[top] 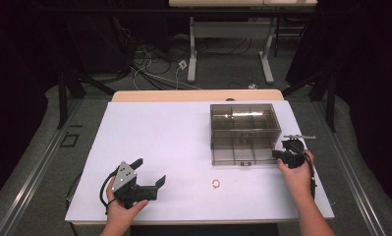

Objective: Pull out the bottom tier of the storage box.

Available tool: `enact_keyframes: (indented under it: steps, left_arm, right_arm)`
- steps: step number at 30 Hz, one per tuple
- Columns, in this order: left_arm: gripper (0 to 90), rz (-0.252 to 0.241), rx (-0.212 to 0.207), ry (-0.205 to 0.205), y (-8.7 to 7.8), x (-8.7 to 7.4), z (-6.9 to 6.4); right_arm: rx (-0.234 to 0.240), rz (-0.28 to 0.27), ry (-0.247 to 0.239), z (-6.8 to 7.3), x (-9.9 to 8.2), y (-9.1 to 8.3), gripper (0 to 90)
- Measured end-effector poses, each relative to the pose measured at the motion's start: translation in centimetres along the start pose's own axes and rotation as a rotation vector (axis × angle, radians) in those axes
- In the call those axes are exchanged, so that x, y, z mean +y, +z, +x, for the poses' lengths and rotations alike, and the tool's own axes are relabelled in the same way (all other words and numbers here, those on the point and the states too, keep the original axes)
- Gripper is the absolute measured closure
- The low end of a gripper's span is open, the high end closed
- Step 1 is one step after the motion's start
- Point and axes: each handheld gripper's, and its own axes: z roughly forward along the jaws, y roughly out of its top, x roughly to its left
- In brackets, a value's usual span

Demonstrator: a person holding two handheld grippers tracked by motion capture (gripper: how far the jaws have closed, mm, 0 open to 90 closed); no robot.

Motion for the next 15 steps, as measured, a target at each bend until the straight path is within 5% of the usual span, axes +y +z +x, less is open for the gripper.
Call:
enact_keyframes:
  steps: [15]
  left_arm:
    - [1.4,-0.003,-0.004,-0.003,-0.01,0.01,-0.08]
  right_arm:
    - [-0.007,-0.001,-0.007,0.11,-0.42,-0.4,86.0]
